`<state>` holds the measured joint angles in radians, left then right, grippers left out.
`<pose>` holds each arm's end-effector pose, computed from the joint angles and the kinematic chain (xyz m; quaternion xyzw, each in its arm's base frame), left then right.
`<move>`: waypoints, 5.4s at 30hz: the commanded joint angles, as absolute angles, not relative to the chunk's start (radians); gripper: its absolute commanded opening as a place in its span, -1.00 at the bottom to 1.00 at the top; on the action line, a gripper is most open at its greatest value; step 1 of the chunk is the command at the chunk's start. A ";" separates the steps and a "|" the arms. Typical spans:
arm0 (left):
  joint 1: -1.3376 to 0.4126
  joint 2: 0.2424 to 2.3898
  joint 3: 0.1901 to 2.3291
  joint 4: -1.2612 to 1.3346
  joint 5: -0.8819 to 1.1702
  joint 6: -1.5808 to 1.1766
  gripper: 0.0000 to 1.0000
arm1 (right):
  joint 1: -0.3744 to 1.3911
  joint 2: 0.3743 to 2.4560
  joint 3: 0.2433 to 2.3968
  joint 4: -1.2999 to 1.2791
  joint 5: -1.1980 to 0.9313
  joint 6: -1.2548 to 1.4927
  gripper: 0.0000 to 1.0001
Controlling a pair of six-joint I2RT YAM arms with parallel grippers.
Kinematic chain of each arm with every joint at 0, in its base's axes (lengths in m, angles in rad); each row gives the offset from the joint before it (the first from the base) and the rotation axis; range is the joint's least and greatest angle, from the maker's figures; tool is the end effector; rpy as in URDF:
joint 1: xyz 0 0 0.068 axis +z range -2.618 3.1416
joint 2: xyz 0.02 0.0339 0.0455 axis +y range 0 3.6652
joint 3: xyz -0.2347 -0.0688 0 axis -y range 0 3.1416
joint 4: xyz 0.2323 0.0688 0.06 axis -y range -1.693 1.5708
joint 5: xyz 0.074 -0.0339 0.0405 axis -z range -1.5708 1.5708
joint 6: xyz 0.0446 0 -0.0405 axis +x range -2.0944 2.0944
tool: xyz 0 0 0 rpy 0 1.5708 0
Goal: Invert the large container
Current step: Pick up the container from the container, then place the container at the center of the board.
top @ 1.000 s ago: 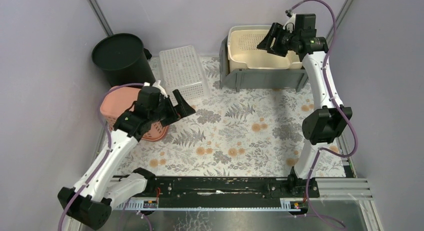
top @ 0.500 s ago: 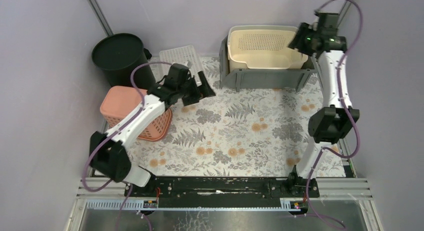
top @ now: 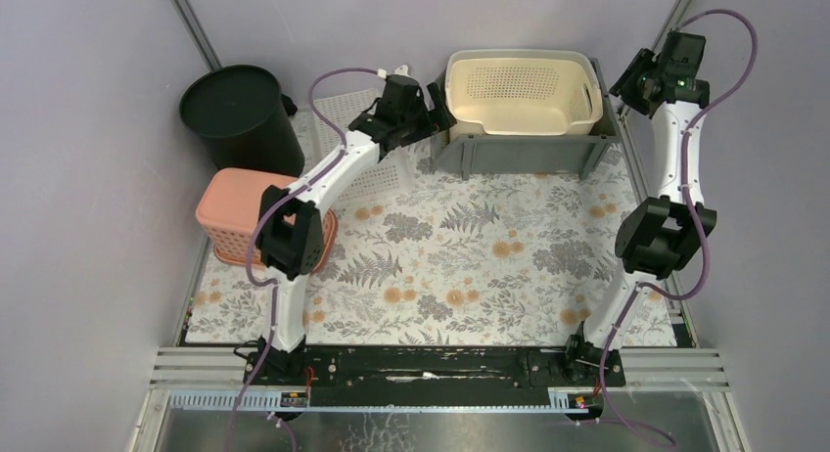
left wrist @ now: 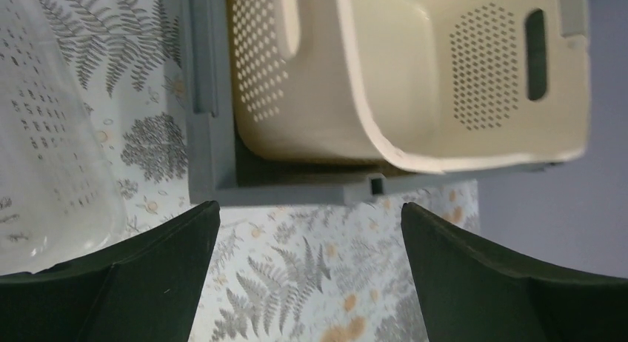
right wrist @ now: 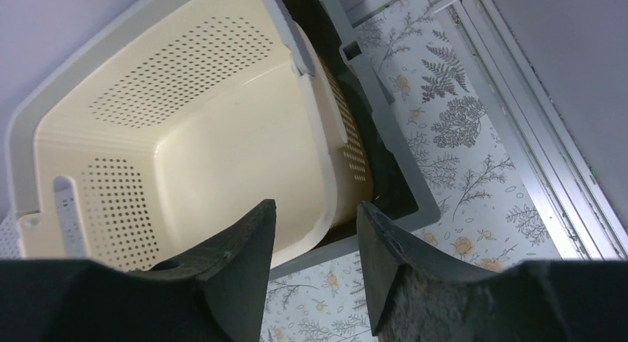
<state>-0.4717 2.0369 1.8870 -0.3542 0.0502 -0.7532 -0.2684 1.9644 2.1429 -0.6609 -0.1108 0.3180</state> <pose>0.4158 -0.2146 0.2905 -0.1081 0.8541 -0.3099 0.4035 0.4186 -0.1100 0.3757 0.2194 0.8261 0.0602 0.5156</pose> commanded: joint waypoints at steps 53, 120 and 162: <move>-0.508 2.377 2.281 -0.421 -0.169 -0.761 0.58 | -0.099 2.151 2.071 -0.553 -0.039 0.283 -0.49; -0.607 1.417 1.718 -0.339 0.053 -0.774 -1.00 | -0.059 1.226 1.701 -0.522 -0.371 0.460 -1.00; -0.790 0.806 0.755 -0.557 -0.065 -1.029 -0.15 | -0.022 0.678 0.777 -0.638 -0.540 0.407 -0.18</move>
<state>-0.7742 0.8070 0.7654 -0.5865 -0.1329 -1.0206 -0.0383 0.6678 0.7498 -0.7044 -0.3851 0.3923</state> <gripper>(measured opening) 0.351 0.324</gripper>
